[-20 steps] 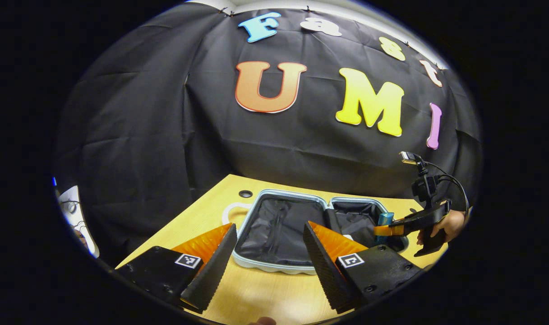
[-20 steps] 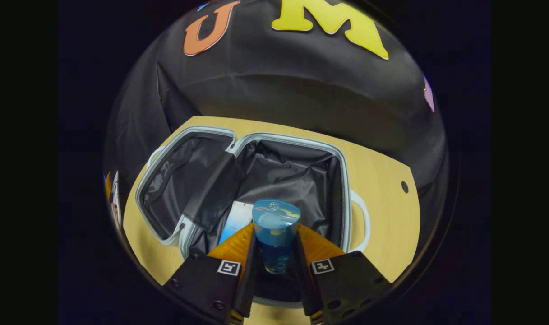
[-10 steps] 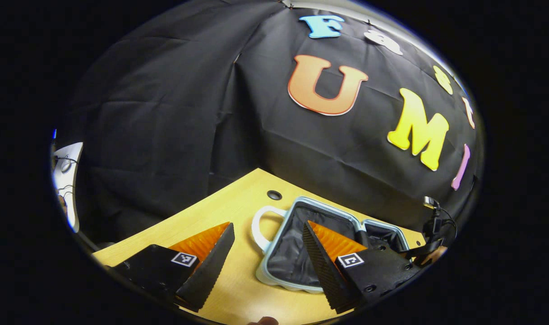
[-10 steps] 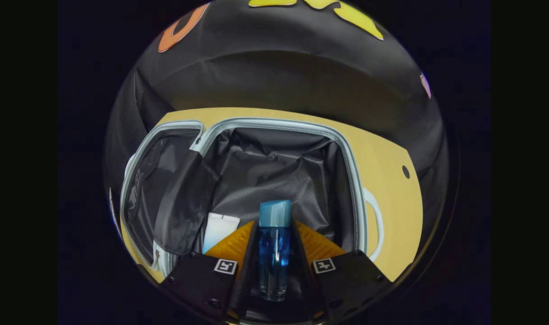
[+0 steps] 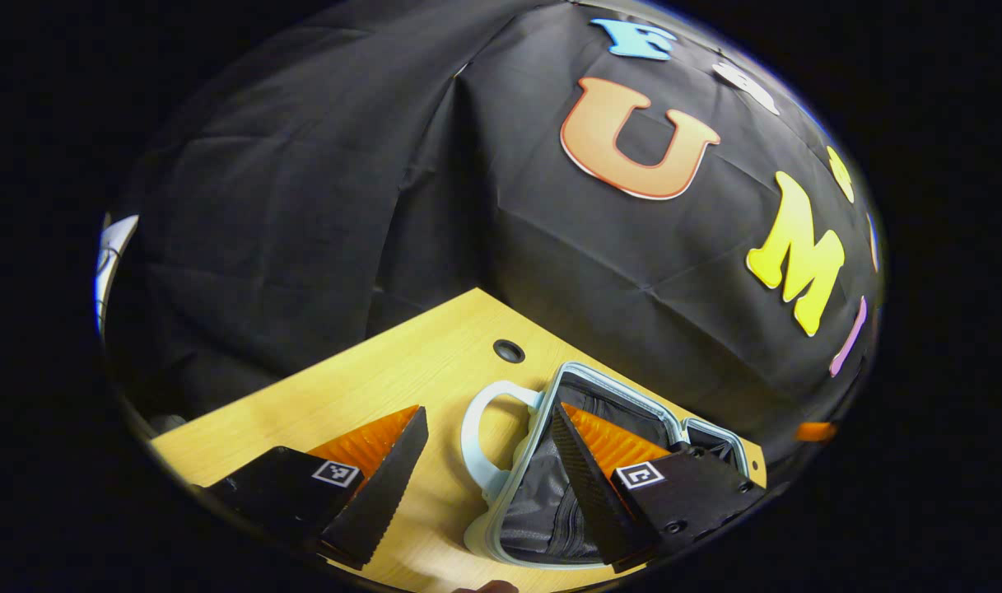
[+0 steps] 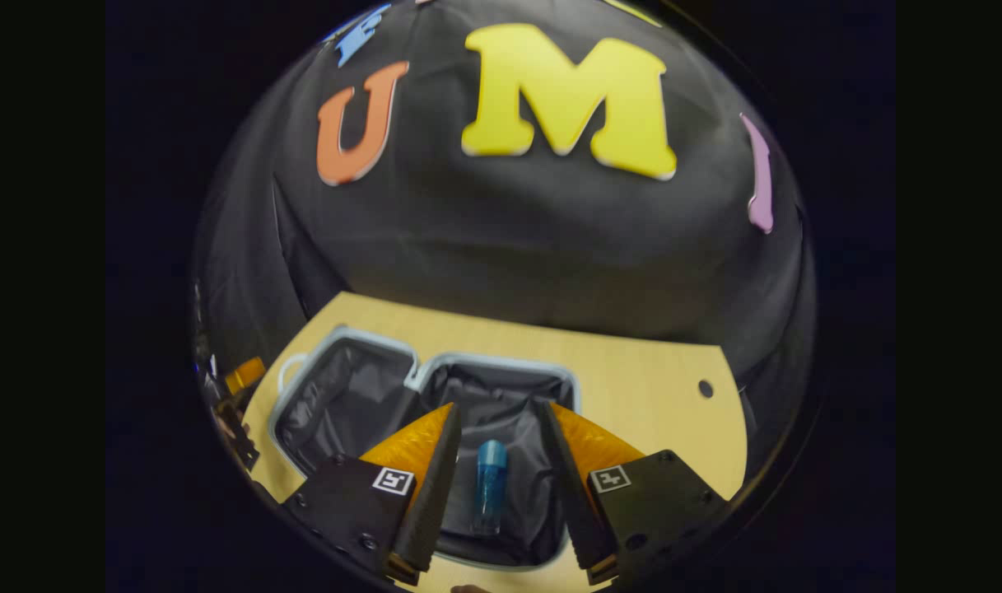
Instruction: First open the suitcase, pack the skin care products into it, and then close the suitcase.
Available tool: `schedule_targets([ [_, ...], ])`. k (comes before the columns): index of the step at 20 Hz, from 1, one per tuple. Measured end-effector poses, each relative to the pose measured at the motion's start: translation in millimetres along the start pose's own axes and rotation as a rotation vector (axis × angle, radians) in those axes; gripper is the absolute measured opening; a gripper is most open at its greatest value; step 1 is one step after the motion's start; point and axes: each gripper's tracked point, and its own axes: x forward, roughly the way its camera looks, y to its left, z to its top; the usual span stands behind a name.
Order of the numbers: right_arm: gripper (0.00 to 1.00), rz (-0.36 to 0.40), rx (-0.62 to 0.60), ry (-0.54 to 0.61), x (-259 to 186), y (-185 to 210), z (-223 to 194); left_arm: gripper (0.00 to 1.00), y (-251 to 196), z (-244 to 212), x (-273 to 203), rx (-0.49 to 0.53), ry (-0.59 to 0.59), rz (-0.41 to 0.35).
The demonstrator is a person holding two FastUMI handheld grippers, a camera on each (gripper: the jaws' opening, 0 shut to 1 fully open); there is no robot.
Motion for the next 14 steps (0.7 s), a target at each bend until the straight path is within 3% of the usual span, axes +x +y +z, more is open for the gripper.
schedule_targets([
  [4,0.68,-0.108,0.006,-0.187,-95.0,-60.3,64.2,0.96,7.8,-9.7,17.1,-0.149,0.045,-0.043],
  [5,0.78,-0.136,-0.003,-0.227,-119.8,-75.2,78.0,0.96,11.2,-15.1,21.7,-0.174,0.054,-0.044],
  [8,0.80,-0.221,-0.056,-0.326,-186.1,-111.7,101.3,0.96,15.7,-27.6,32.9,-0.222,0.101,-0.061],
  [9,0.80,-0.242,-0.067,-0.352,-203.8,-116.5,103.4,0.83,12.3,-30.8,35.7,-0.245,0.116,-0.077],
  [10,0.80,-0.259,-0.075,-0.361,-218.5,-117.9,99.7,0.92,9.5,-36.9,39.1,-0.261,0.137,-0.091],
  [11,0.80,-0.269,-0.079,-0.366,-231.9,-118.8,98.6,0.89,12.5,-42.6,43.2,-0.253,0.155,-0.081],
  [12,0.79,-0.276,-0.088,-0.368,-248.2,-117.2,98.2,0.94,16.5,-48.3,49.0,-0.241,0.171,-0.067],
  [13,0.79,-0.278,-0.101,-0.364,-260.0,-115.4,96.5,0.76,16.4,-52.7,53.1,-0.241,0.190,-0.065],
  [14,0.79,-0.277,-0.114,-0.360,-270.4,-113.8,93.5,0.80,12.8,-52.0,56.4,-0.257,0.197,-0.075],
])
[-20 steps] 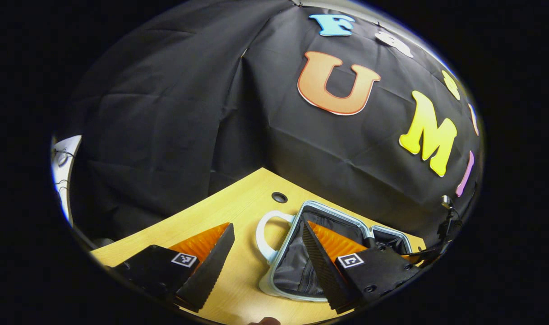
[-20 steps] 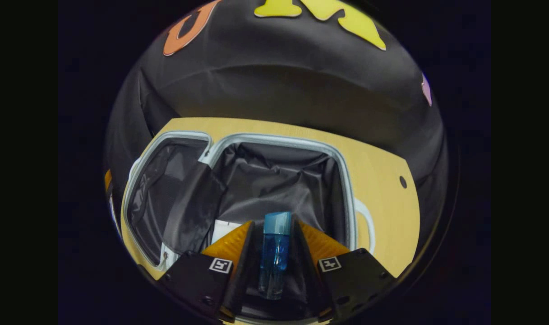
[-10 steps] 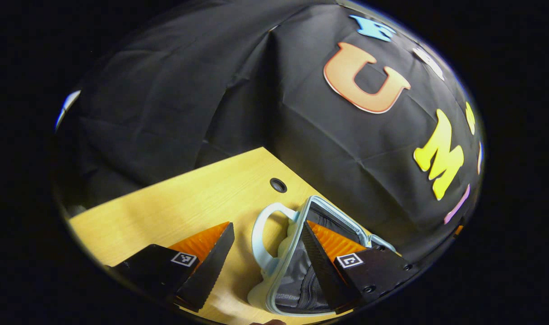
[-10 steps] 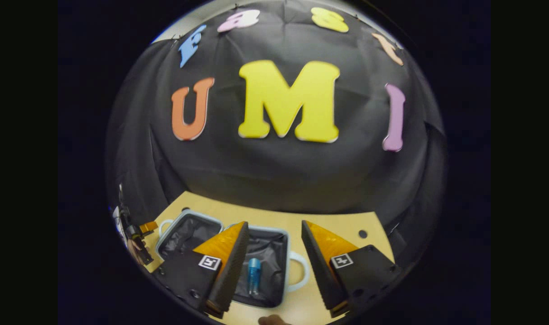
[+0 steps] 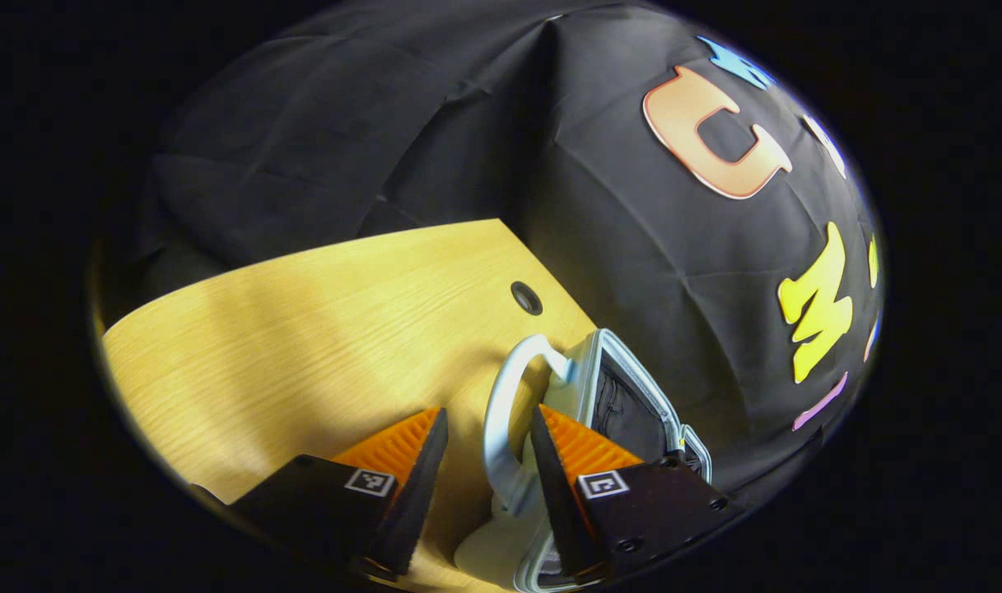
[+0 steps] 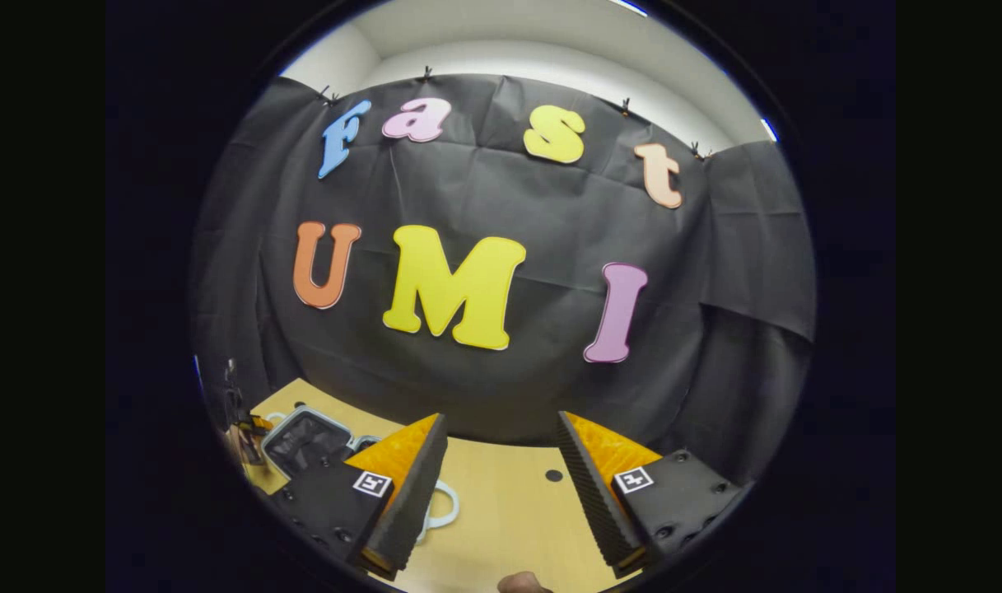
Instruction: First open the suitcase, pack the skin care products into it, and then close the suitcase.
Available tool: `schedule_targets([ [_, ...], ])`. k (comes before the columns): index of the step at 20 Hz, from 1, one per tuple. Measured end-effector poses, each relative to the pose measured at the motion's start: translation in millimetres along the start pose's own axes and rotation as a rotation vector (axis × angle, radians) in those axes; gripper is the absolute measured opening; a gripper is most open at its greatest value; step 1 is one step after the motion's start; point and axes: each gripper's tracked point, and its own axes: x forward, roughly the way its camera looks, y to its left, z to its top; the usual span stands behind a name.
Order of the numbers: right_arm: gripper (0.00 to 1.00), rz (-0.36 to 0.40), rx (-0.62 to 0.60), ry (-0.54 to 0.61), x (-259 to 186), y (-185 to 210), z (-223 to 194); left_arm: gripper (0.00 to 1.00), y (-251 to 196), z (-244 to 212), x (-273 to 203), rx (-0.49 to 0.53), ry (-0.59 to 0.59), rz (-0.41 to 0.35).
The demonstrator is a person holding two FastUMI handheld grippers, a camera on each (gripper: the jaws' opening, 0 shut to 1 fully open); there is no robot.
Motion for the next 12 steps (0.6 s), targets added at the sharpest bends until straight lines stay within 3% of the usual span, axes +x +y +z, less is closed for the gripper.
schedule_targets([
  [1,0.78,0.003,-0.005,0.002,-7.4,-1.7,0.8,0.73,-6.2,2.6,3.6,-0.021,0.001,-0.022],
  [3,0.80,0.008,-0.001,0.023,-18.6,-4.9,-1.8,0.23,-1.6,2.5,10.3,-0.043,0.003,-0.005],
  [5,0.80,0.010,0.012,0.033,-26.2,-13.1,-1.5,0.20,-4.0,4.7,10.1,-0.064,0.018,-0.005],
  [8,0.80,-0.008,0.030,0.021,-28.7,-32.0,0.5,0.09,-14.7,11.4,-0.8,-0.008,0.020,-0.002],
  [12,0.79,0.002,0.086,0.025,-28.9,-51.2,-5.2,0.03,-70.3,49.9,-40.9,0.042,-0.081,-0.065],
])
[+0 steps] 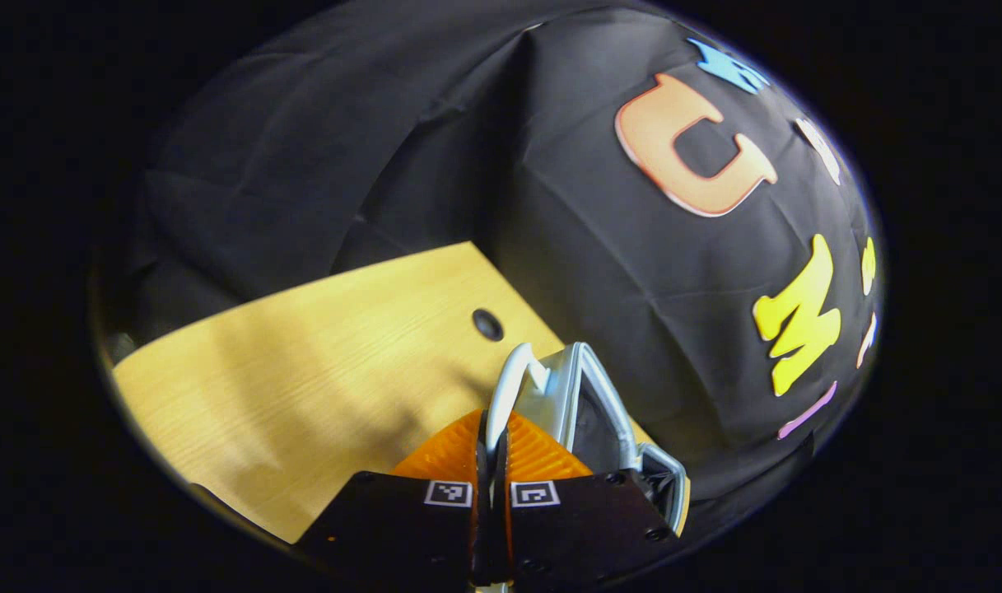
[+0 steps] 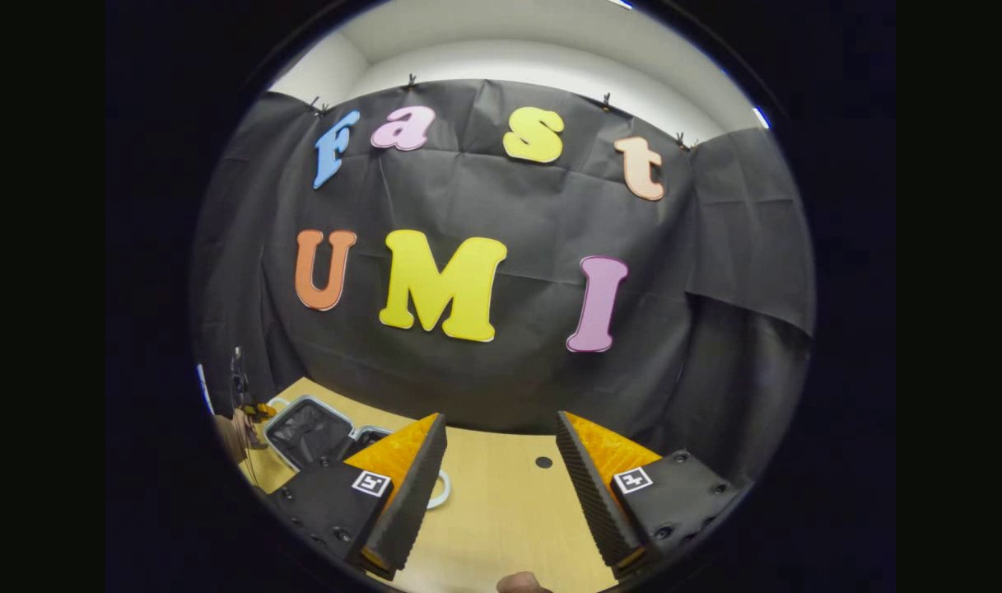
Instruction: First open the suitcase, pack the skin care products into it, and then close the suitcase.
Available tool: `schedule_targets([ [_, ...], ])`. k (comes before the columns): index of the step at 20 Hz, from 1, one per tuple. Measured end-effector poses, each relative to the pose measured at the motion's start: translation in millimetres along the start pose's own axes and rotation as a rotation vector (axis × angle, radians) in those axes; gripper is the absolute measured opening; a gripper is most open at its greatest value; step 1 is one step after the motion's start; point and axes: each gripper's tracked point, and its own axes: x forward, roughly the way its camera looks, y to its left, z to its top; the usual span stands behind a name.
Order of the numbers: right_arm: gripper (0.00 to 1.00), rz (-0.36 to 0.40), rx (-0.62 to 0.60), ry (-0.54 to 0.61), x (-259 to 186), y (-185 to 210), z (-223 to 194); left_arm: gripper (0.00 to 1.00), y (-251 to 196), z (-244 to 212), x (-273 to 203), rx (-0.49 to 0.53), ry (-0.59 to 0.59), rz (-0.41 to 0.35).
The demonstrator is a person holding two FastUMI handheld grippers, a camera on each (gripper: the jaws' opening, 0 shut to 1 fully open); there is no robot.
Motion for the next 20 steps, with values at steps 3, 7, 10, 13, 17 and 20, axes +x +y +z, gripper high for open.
schedule_targets([
  [3,0.80,0.013,0.033,-0.020,-2.9,-20.4,2.3,0.03,-53.8,16.2,-21.3,0.111,-0.041,-0.051],
  [7,0.79,0.043,0.076,-0.019,-5.5,-47.9,-6.9,0.03,-123.4,18.1,-45.4,0.216,-0.079,-0.074],
  [10,0.80,0.049,0.113,-0.020,-12.5,-75.6,-10.7,0.03,-165.5,7.9,-58.3,0.264,-0.100,-0.089],
  [13,0.80,0.042,0.104,-0.043,-19.1,-107.1,-11.9,0.03,-199.7,-9.9,-70.7,0.314,-0.115,-0.093],
  [17,0.80,0.036,0.118,-0.052,-26.2,-140.4,-19.0,0.03,-237.7,-36.7,-87.6,0.377,-0.129,-0.088],
  [20,0.80,0.038,0.119,-0.049,-29.6,-160.4,-25.7,0.03,-261.8,-58.9,-93.7,0.449,-0.133,-0.066],
])
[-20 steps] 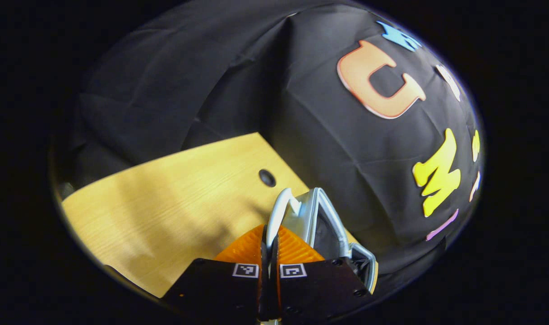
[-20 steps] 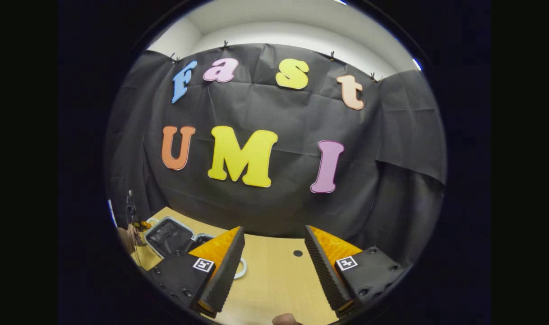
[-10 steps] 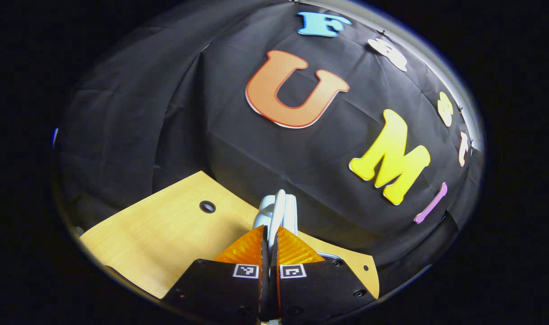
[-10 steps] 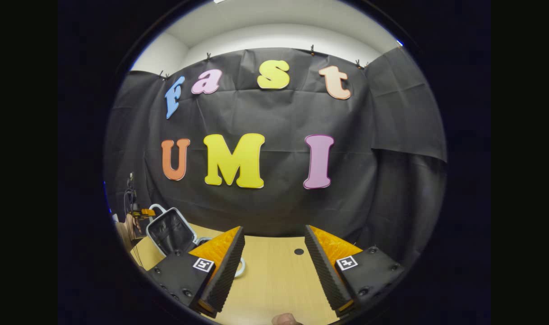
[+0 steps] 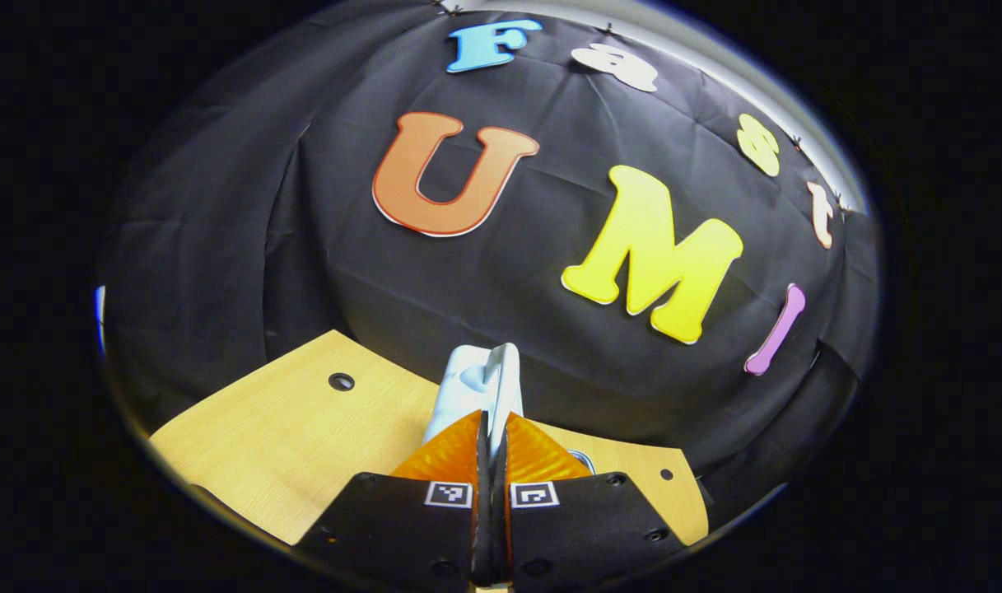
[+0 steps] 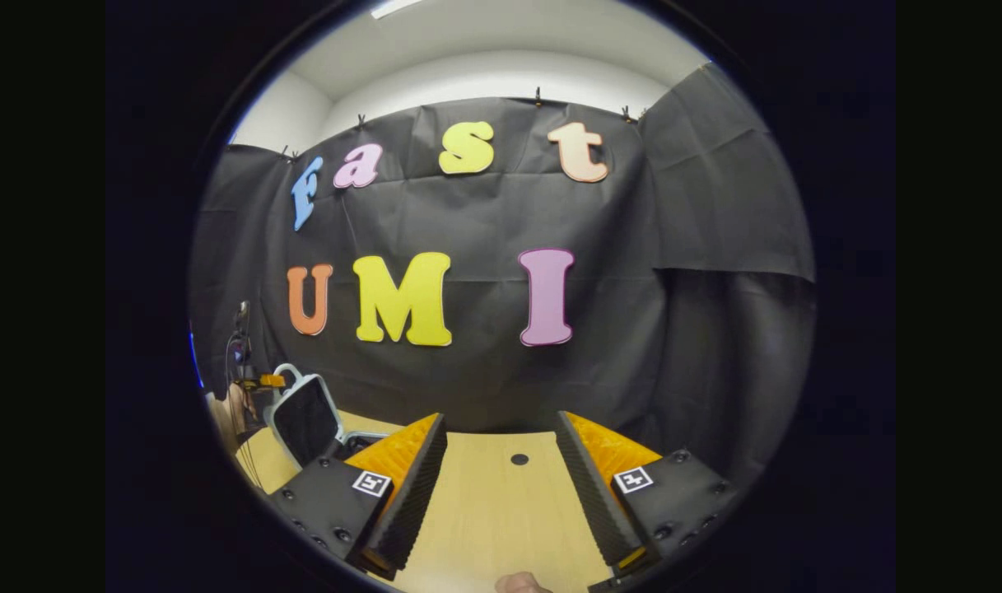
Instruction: First open the suitcase, pack the skin care products into it, and then close the suitcase.
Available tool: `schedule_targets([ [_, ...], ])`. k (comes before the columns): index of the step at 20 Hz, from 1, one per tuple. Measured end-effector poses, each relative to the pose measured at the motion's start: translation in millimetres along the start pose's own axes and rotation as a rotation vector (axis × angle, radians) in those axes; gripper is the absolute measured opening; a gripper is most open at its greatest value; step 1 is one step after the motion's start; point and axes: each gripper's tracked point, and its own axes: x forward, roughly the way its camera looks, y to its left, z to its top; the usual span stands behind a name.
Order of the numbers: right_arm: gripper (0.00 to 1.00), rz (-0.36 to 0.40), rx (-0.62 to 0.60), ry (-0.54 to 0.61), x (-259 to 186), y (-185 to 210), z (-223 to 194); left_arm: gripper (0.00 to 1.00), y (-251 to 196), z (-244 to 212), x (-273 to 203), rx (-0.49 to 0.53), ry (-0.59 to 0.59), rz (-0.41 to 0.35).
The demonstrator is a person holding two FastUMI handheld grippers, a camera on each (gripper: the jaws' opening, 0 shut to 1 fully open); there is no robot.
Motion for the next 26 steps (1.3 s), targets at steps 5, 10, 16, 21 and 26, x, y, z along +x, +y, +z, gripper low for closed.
schedule_targets([
  [5,0.80,0.017,0.009,0.019,-6.0,-23.8,-12.8,0.03,-52.8,-18.2,-2.0,0.108,0.005,-0.004],
  [10,0.79,0.031,0.020,0.054,-5.3,-34.9,-31.2,0.03,-91.8,-39.9,7.6,0.193,0.011,0.031],
  [16,0.80,0.024,0.042,0.098,-5.0,-46.4,-48.8,0.03,-152.7,-89.0,25.3,0.320,0.063,-0.009],
  [21,0.80,0.000,0.056,0.127,-1.0,-55.5,-58.6,0.03,-188.7,-144.0,37.7,0.415,0.132,-0.046],
  [26,0.80,-0.018,0.051,0.156,5.6,-61.9,-71.0,0.03,-211.3,-206.4,54.7,0.464,0.212,-0.059],
])
